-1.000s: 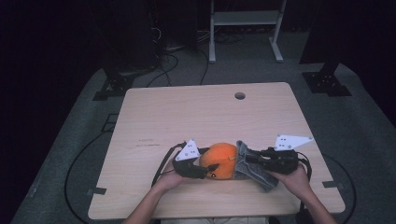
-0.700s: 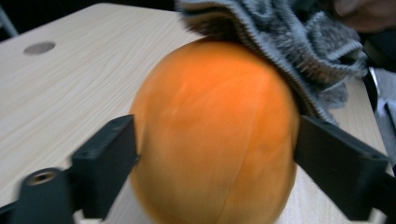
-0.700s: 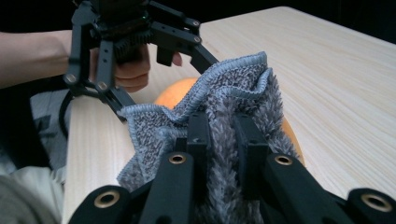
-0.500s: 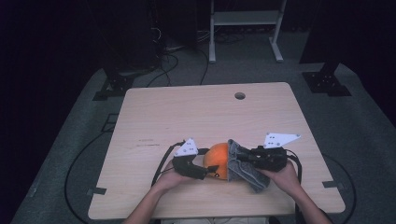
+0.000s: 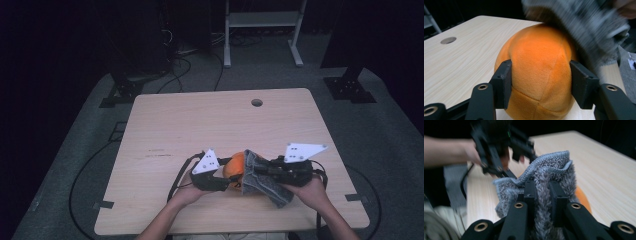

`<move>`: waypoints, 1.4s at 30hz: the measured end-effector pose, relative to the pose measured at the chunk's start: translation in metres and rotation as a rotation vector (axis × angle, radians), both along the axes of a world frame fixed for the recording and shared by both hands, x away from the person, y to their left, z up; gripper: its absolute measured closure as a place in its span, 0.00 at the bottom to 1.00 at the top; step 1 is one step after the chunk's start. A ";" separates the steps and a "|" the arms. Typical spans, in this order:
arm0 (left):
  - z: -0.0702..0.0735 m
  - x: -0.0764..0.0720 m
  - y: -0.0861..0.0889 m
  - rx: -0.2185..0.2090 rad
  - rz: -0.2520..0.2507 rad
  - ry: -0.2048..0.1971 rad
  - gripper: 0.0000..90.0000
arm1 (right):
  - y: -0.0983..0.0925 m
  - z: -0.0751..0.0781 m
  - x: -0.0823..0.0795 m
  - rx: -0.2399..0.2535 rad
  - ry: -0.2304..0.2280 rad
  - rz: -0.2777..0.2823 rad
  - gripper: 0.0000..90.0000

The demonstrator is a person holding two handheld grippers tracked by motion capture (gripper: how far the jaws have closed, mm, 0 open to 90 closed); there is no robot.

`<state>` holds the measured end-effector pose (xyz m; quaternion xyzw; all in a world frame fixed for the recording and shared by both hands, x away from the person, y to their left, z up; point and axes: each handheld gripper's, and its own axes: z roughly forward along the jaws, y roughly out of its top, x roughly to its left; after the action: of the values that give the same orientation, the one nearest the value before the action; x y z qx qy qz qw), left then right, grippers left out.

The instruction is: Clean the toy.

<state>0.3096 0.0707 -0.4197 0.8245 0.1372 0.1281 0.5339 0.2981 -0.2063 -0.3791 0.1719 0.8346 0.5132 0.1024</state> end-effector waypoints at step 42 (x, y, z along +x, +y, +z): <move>-0.015 0.011 0.013 0.023 0.056 0.118 0.40 | -0.024 -0.021 0.016 0.010 0.115 -0.081 0.87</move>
<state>0.3204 0.0840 -0.4343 0.8325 0.1901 0.0957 0.5115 0.3141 -0.2304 -0.4006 0.2351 0.8290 0.5019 0.0742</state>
